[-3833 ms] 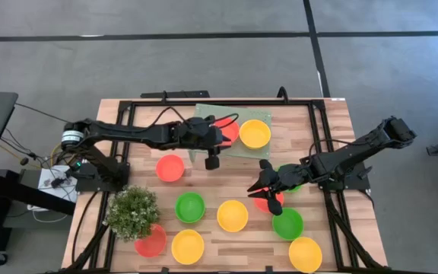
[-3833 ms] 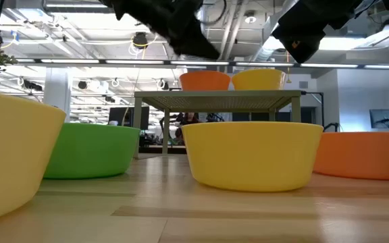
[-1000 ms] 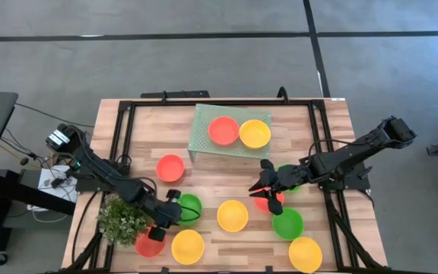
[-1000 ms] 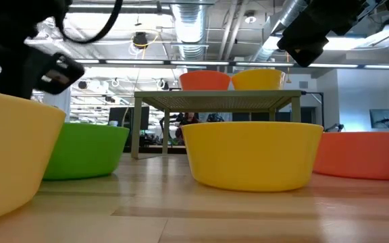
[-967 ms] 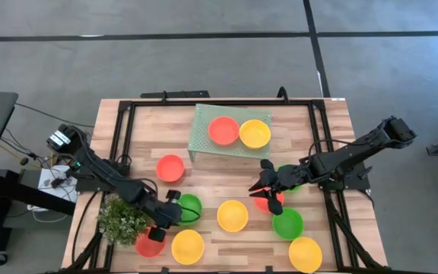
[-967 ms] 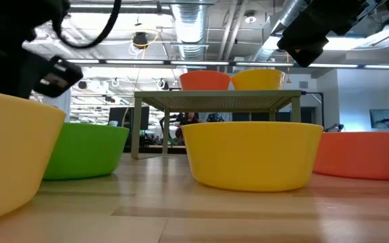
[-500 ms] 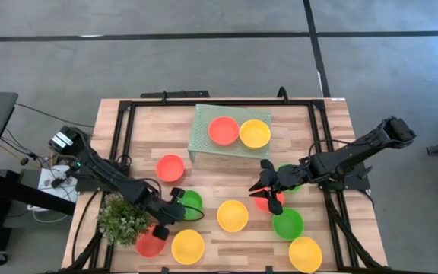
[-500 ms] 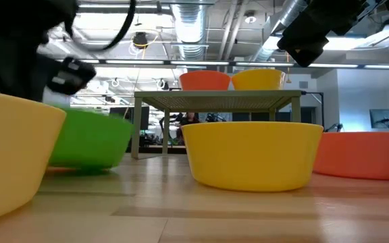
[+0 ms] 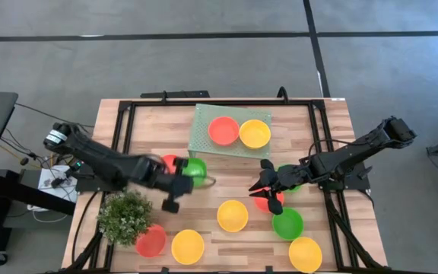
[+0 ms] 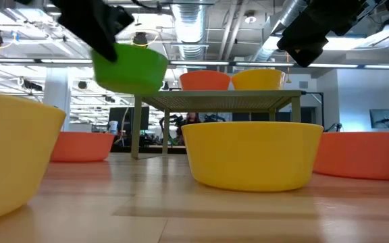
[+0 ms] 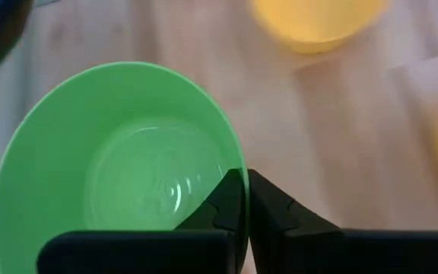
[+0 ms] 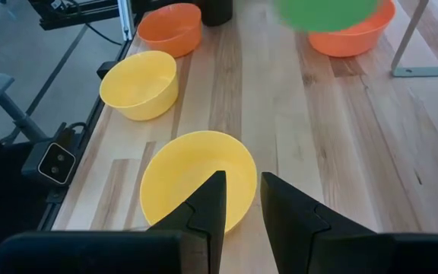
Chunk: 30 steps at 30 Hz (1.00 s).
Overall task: Pick & Place Mini bowls
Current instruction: Put the green bowl on the shelf
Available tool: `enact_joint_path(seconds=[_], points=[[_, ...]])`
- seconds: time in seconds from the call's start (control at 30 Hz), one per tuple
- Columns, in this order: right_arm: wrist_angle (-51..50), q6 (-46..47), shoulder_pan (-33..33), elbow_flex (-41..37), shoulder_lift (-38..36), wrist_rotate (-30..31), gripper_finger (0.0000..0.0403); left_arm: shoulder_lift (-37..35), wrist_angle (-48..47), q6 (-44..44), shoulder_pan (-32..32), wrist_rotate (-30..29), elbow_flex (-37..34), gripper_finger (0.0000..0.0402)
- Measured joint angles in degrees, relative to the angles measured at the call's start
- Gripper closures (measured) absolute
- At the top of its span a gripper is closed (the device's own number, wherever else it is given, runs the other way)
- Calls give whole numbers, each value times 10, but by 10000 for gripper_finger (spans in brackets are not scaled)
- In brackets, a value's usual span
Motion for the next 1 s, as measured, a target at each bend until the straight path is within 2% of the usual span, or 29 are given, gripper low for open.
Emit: enact_joint_path(seconds=[0.1,0.3,0.6,0.87,1.0], points=[[0,0,0,0,0,0,324,0,-5,44,52,-2,18,391],[-1,1,0,0,0,0,324,0,-22,69,142,-2,32,394],[-1,1,0,0,0,0,324,0,-22,137,214,3,33,393],[-1,-15,0,0,0,-1,324,4,16,153,267,67,33,391],[-1,-27,0,0,0,-2,324,9,32,166,280,70,33,387]])
